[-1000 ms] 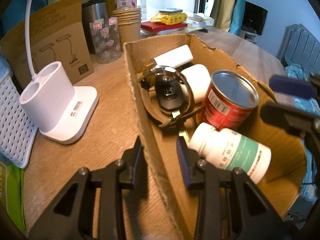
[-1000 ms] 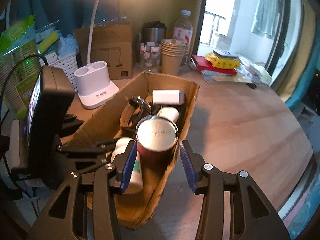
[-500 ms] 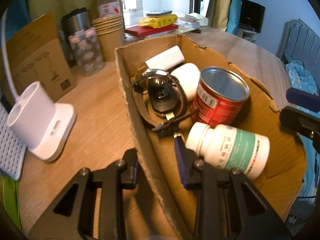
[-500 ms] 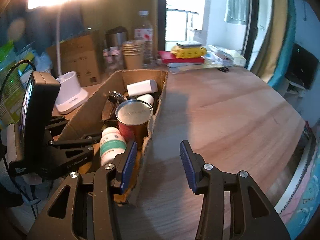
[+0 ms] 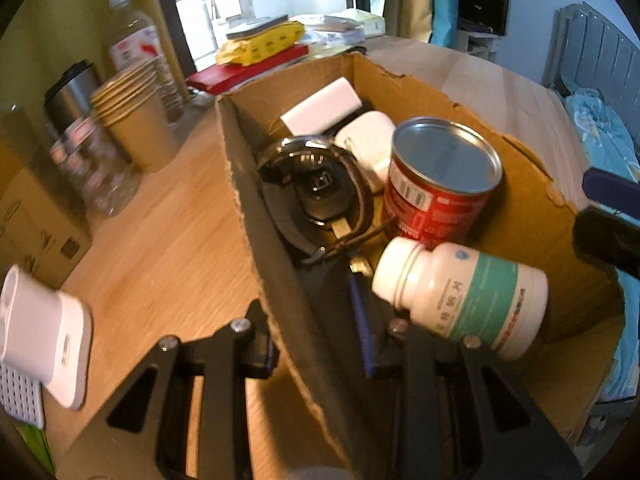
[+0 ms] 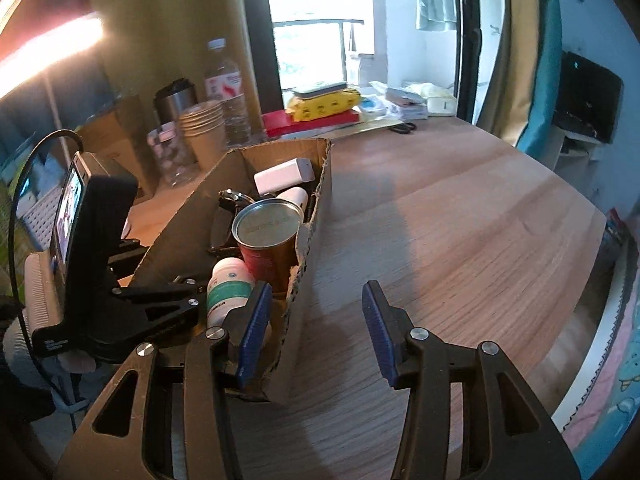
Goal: Organize rigid objects
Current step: 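Withdraw the right gripper and set the box down with the left gripper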
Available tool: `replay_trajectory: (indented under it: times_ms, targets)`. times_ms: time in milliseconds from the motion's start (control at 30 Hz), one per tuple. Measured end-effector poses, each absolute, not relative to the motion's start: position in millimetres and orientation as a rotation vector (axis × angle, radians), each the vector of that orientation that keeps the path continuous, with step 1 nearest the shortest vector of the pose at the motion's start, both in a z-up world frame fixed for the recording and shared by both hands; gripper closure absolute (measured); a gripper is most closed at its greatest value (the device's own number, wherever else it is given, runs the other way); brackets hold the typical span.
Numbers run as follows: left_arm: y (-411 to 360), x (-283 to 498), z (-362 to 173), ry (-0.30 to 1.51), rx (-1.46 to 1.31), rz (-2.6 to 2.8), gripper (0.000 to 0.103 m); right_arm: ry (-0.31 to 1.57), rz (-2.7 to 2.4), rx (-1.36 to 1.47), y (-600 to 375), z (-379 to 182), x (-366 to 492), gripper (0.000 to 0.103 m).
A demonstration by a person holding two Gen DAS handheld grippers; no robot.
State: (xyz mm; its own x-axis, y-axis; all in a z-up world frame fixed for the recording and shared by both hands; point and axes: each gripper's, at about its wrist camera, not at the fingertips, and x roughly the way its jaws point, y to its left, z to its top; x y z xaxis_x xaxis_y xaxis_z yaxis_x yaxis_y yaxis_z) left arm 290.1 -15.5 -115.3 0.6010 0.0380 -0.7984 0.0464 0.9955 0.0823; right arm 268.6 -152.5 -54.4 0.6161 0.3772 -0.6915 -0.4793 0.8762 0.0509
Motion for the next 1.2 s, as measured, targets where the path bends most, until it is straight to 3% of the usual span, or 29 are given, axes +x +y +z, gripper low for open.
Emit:
replay_trajectory:
  times_ms: [533, 600, 667, 733, 1200]
  targets:
    - [-29, 331, -114, 0.924, 0.077, -0.024, 0.068, 0.739, 0.44, -0.069, -181, -50, 299, 0.053]
    - [-27, 327, -111, 0.906, 0.069, -0.011, 0.061, 0.731, 0.436, -0.075, -180, -46, 293, 0.052]
    - [-24, 315, -103, 0.871, 0.057, 0.007, 0.031, 0.72, 0.432, -0.079, -179, -42, 287, 0.052]
    - [-21, 304, -95, 0.843, 0.044, 0.011, 0.023, 0.706, 0.423, -0.085, -178, -37, 278, 0.052]
    - [5, 167, -24, 0.595, -0.02, 0.056, 0.011, 0.596, 0.41, -0.093, -169, -10, 190, 0.045]
